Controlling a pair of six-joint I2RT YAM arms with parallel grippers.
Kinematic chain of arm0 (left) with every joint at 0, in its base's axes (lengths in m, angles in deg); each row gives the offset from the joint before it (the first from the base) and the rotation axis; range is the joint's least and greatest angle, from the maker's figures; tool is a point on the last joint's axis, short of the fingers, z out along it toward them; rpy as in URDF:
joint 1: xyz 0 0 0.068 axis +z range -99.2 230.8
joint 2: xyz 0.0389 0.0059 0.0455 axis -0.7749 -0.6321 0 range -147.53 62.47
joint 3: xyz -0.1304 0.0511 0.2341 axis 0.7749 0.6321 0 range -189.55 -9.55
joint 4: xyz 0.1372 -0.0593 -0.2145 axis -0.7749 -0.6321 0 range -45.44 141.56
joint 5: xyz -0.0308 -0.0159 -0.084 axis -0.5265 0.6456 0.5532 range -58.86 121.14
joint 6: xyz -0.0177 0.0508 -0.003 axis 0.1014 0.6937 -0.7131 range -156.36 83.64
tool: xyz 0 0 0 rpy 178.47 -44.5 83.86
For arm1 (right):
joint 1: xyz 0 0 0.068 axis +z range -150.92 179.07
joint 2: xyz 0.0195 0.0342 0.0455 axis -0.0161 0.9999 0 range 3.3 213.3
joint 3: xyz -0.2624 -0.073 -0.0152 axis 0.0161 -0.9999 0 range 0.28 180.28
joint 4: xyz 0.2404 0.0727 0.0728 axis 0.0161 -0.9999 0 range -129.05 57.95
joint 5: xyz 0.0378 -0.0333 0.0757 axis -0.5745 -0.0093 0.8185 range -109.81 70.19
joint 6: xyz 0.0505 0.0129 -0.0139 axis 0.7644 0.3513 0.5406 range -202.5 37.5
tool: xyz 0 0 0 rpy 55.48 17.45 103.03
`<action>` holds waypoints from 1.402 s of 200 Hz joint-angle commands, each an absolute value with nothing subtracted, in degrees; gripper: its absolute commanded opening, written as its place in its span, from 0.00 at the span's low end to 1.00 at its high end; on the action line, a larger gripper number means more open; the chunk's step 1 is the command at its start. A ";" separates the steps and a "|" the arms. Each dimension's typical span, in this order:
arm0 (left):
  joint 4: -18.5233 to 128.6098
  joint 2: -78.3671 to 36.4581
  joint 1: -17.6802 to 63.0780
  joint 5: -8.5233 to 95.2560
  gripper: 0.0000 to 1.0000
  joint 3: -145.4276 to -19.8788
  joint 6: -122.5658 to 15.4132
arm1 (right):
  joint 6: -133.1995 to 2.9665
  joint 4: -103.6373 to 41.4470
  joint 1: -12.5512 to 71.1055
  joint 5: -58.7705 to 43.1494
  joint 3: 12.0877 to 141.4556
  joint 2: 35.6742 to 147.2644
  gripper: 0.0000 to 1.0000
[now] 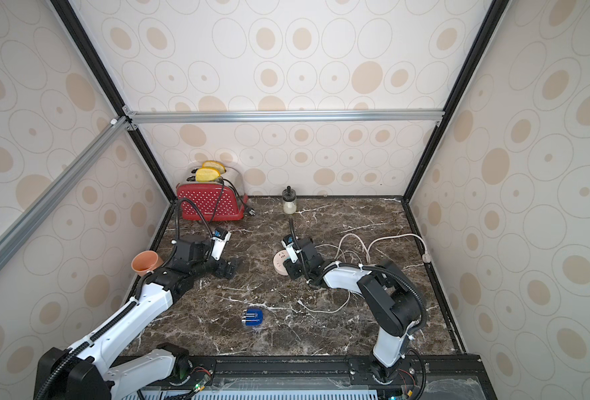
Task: Charge the electric shaver
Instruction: Insert the plug into the socket.
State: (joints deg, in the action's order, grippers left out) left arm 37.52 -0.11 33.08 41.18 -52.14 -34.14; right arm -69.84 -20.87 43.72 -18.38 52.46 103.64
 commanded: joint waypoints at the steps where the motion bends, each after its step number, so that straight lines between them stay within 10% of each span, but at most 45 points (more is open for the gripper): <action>1: 36.24 -0.69 33.41 41.21 0.99 -53.89 -33.19 | -69.49 -35.33 43.66 -17.96 50.58 108.44 0.00; 121: 34.43 1.97 33.47 41.51 0.99 -53.93 -33.03 | -67.56 -36.63 43.74 -16.22 49.63 107.72 0.00; 211: 34.82 1.98 33.47 41.57 0.99 -54.81 -32.63 | -74.58 -45.79 43.72 -11.49 53.54 89.94 0.95; 280: 31.65 1.10 33.48 44.08 0.99 -56.78 -31.02 | -82.17 -51.69 44.98 -1.07 39.43 78.52 0.85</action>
State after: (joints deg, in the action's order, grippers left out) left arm 34.33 1.09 33.08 42.38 -53.84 -32.89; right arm -79.98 -48.84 43.81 -5.57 43.92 80.69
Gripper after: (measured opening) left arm 0.992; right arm 0.869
